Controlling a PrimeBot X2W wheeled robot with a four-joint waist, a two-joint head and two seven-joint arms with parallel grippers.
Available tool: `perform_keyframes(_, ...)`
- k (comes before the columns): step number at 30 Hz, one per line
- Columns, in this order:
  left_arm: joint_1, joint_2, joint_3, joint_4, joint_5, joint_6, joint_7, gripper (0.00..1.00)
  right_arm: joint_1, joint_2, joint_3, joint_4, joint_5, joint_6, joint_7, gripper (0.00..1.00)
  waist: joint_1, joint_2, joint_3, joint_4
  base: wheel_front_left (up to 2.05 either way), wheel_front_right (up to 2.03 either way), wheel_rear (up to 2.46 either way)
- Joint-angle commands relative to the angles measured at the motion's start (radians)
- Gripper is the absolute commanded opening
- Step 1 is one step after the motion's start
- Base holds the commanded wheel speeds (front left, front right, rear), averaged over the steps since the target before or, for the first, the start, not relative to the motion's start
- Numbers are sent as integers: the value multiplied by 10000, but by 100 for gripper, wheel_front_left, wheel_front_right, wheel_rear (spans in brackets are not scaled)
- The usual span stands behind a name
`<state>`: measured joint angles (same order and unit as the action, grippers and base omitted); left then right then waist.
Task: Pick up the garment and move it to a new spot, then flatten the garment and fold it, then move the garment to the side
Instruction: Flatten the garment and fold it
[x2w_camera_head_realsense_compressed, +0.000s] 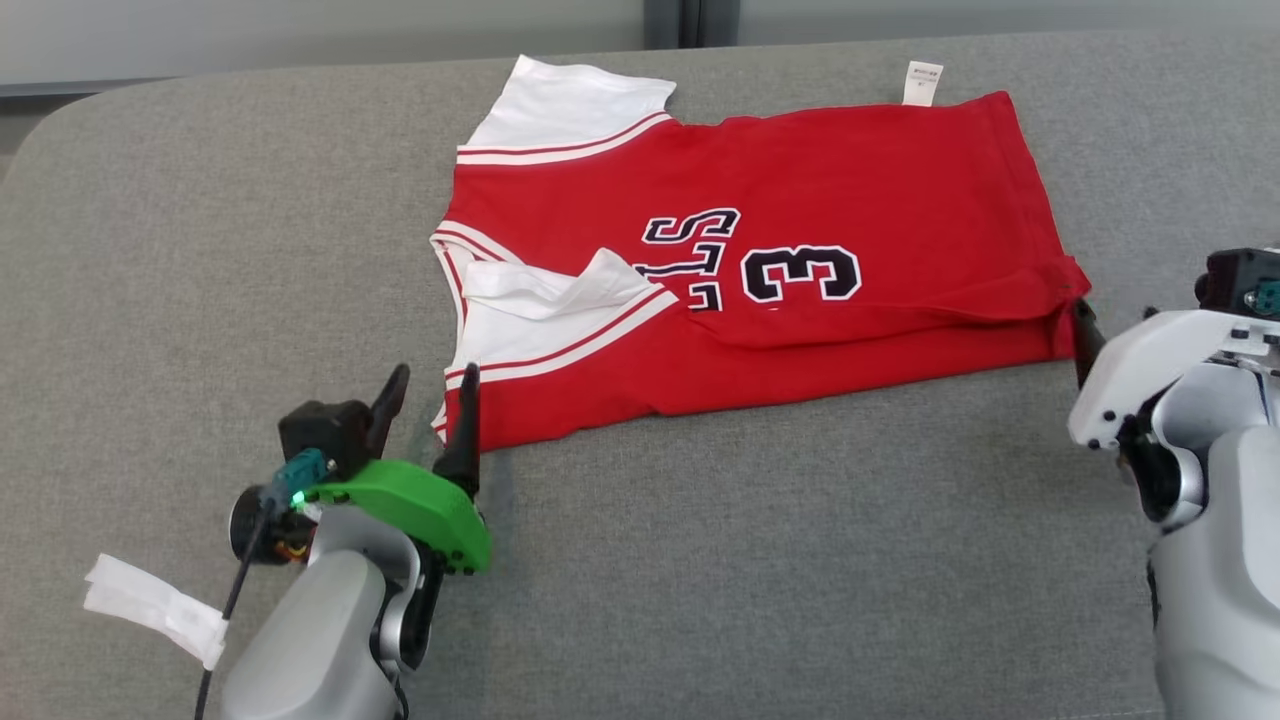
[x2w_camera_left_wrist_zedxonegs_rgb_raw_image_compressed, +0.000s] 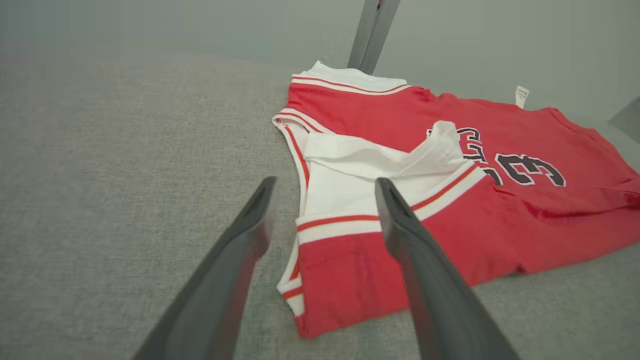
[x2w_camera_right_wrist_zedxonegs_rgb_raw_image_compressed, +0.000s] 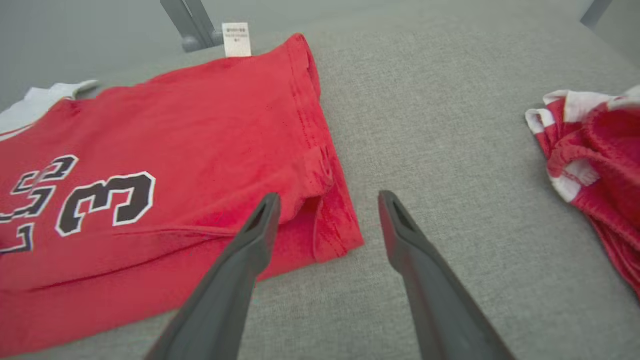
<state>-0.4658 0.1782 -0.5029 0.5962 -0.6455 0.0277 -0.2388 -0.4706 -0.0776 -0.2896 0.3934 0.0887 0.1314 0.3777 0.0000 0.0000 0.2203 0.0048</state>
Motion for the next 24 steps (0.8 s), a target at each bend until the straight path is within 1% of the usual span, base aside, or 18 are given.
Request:
perform_keyframes(1,170,119,-136,77,183,152,191,100,142,-160,8,-188,-375,-15,440,100,0,0,-14,7,0,0,0)
perform_keyframes(4,306,155,-402,233,326,422,734,100,292,-203,126,-362,-815,-12,1167,100,0,0,70,14,0,0,0)
perform_keyframes(7,191,139,-584,352,465,608,1133,100,108,-317,220,-302,-987,-15,1374,100,0,0,234,24,0,0,0)
perform_keyframes(9,69,114,-677,384,513,683,1301,100,-83,-284,294,-102,-1037,-15,1487,100,0,0,350,30,0,0,0)
perform_keyframes(15,-178,75,-794,459,621,797,1469,100,-706,-346,594,726,-1097,-15,1387,100,0,0,619,129,0,0,0)
perform_keyframes(19,-198,5,-876,618,532,874,1763,100,-911,-551,745,1222,-1449,-15,1447,100,0,0,709,201,0,0,0)
perform_keyframes(21,-230,-35,-954,669,531,819,1864,100,-928,-665,619,1347,-1805,-15,1389,100,0,0,747,242,0,0,0)
perform_keyframes(24,-261,-90,-1042,749,518,835,2014,100,-920,-583,241,1412,-2122,-15,1269,100,0,0,797,281,0,0,0)
